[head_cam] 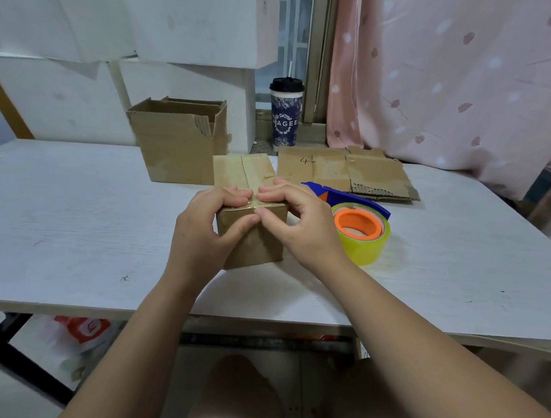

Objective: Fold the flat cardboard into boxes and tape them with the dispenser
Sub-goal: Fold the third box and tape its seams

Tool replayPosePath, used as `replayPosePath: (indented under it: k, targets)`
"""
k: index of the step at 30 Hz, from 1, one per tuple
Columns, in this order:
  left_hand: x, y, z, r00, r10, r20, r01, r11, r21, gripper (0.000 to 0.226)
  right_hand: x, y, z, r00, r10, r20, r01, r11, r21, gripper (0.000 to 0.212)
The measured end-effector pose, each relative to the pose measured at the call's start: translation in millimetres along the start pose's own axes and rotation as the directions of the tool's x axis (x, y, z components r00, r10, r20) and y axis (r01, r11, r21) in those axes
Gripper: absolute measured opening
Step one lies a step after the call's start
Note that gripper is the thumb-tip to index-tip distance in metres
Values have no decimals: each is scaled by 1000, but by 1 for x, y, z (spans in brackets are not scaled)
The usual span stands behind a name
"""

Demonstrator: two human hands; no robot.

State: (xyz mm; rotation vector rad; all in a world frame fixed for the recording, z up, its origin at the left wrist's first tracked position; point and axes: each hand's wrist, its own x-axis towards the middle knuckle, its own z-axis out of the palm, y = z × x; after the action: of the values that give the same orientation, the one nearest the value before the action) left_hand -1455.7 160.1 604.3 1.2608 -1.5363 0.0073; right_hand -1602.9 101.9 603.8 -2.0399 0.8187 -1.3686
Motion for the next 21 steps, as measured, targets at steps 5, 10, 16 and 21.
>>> replayPosePath:
  k: [5,10,16,21]
  targets:
    - [-5,3,12,994,58,-93,-47,992,114,14,-3,1,1,1000,17,12,-17,1000,0,16]
    - [-1,2,5,996,80,-28,-77,991,108,15,-6,6,-7,997,15,76,-19,998,51,26]
    - [1,-11,-19,980,28,196,-23,999,-23,33,2,0,-15,985,67,162,-75,996,45,26]
    - [8,-4,-25,982,28,185,-33,999,22,40,-5,-16,-11,994,45,97,-24,978,-207,25]
